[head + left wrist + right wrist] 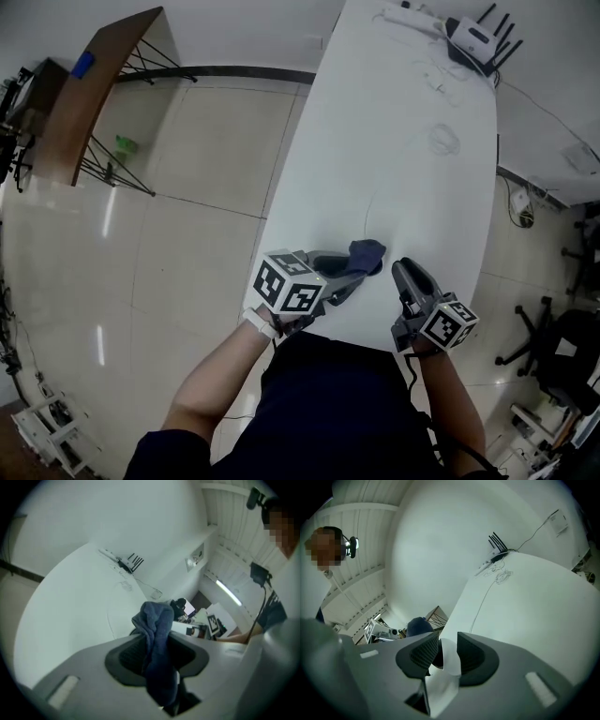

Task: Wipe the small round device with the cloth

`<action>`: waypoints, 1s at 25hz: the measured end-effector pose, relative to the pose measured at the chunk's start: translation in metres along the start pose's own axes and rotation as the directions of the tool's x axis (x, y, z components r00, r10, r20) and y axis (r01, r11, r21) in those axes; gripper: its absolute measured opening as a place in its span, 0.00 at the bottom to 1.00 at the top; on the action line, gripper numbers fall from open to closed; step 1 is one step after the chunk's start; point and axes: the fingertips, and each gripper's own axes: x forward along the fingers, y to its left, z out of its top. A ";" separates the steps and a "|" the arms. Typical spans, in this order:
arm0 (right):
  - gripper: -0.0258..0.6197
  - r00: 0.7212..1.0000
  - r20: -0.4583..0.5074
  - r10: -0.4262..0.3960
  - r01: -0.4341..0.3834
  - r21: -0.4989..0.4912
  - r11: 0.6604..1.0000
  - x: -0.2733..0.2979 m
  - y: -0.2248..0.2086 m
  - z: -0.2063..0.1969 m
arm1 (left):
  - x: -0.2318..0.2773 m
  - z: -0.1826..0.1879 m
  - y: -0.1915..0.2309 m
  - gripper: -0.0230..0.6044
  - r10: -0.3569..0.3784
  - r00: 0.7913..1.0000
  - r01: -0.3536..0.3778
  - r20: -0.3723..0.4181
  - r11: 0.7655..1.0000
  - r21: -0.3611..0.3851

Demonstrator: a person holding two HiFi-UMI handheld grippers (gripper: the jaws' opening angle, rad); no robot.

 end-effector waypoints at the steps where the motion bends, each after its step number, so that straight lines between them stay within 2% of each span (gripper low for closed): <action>1: 0.24 1.000 -0.002 0.001 -0.001 0.004 1.000 0.001 -0.001 -0.001 | 0.000 0.000 0.005 0.25 -0.009 1.000 0.009 0.016 0.999 -0.046; 3: 0.24 1.000 0.000 -0.003 0.003 0.018 1.000 0.002 -0.003 -0.002 | 0.000 -0.001 0.021 0.25 0.003 0.999 0.002 0.040 0.992 -0.126; 7: 0.23 1.000 0.003 -0.007 0.007 0.044 0.999 -0.001 -0.008 -0.004 | 0.001 -0.013 0.056 0.25 0.046 0.998 -0.034 0.046 0.971 -0.235; 9: 0.23 1.000 0.000 -0.011 0.011 0.054 0.998 -0.003 -0.009 -0.005 | 0.004 -0.020 0.069 0.25 0.069 0.997 -0.059 0.029 0.965 -0.255; 14: 0.23 1.000 0.002 -0.011 0.011 0.064 0.998 -0.007 -0.012 -0.007 | 0.019 -0.032 0.079 0.25 0.045 0.999 -0.045 -0.009 0.950 -0.308; 19: 0.23 1.000 0.006 -0.021 0.021 0.059 0.998 -0.011 -0.010 -0.012 | 0.025 -0.047 0.101 0.25 0.098 0.989 -0.128 -0.112 0.942 -0.309; 22: 0.22 1.000 -0.009 -0.003 0.004 0.064 0.998 -0.006 0.001 -0.029 | 0.009 -0.064 0.113 0.25 0.142 0.975 -0.188 -0.170 0.935 -0.300; 25: 0.22 1.000 0.010 0.002 -0.002 0.078 0.997 -0.015 0.013 -0.028 | -0.002 -0.066 0.117 0.26 0.197 0.958 -0.245 -0.208 0.941 -0.235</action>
